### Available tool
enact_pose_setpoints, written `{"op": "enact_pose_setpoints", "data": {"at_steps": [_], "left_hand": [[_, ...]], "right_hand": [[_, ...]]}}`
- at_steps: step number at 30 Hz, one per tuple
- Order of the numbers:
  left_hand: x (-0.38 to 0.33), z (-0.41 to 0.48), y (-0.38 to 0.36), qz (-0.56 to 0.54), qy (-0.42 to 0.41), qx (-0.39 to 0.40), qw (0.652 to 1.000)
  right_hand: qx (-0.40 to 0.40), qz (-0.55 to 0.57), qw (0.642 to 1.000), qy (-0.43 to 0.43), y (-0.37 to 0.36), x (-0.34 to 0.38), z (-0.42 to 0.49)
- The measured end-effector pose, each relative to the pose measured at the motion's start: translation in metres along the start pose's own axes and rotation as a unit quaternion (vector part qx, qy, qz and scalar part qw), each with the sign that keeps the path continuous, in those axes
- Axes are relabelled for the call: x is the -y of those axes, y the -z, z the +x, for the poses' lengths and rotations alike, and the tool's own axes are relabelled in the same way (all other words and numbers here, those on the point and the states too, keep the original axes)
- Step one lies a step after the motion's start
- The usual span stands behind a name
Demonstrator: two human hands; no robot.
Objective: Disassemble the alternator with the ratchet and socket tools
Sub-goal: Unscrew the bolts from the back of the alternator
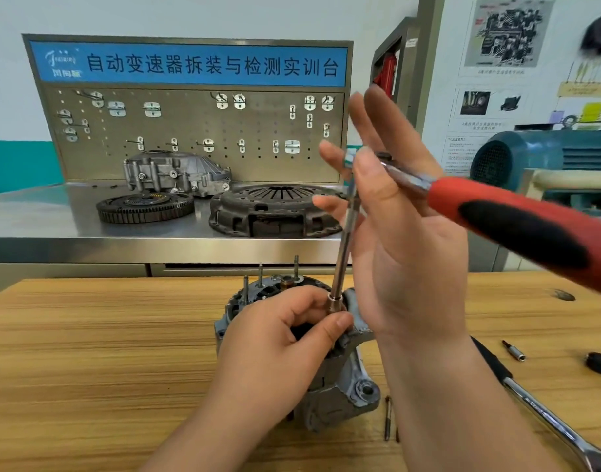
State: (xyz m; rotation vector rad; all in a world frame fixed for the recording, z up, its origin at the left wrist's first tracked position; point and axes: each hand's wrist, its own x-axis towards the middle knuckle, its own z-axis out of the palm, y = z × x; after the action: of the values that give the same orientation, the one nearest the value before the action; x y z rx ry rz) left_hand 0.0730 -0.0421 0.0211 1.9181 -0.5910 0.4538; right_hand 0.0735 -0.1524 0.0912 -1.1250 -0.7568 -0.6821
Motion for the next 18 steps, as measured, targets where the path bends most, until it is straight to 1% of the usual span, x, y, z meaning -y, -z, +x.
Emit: {"op": "enact_pose_setpoints", "data": {"at_steps": [4, 6, 7, 9, 13, 15, 18], "left_hand": [[0.0024, -0.0015, -0.0002, 0.007, -0.033, 0.003, 0.999], [0.0029, -0.0019, -0.0003, 0.006, -0.038, 0.017, 0.999], [0.0029, -0.0017, -0.0003, 0.008, -0.039, 0.021, 0.999], [0.002, -0.0006, -0.0005, 0.014, -0.038, 0.015, 0.999], [0.0024, 0.0015, -0.0013, -0.001, -0.014, -0.009, 1.0], [0.0028, 0.0014, -0.0006, 0.003, -0.012, -0.007, 1.0], [0.0023, 0.0006, 0.0013, 0.011, -0.026, 0.005, 1.0]], "right_hand": [[0.0, 0.118, 0.989, -0.092, -0.0023, -0.0017, -0.0007], [-0.003, 0.128, 0.983, -0.131, -0.0028, -0.0023, 0.0], [-0.006, 0.129, 0.982, -0.138, -0.0026, -0.0023, 0.0], [-0.011, 0.122, 0.985, -0.121, -0.0031, -0.0021, -0.0001], [-0.009, 0.101, 0.994, -0.049, -0.0051, -0.0002, -0.0014], [-0.002, 0.116, 0.992, -0.052, -0.0048, -0.0004, -0.0015], [0.0, 0.13, 0.987, -0.098, -0.0036, -0.0019, -0.0012]]}}
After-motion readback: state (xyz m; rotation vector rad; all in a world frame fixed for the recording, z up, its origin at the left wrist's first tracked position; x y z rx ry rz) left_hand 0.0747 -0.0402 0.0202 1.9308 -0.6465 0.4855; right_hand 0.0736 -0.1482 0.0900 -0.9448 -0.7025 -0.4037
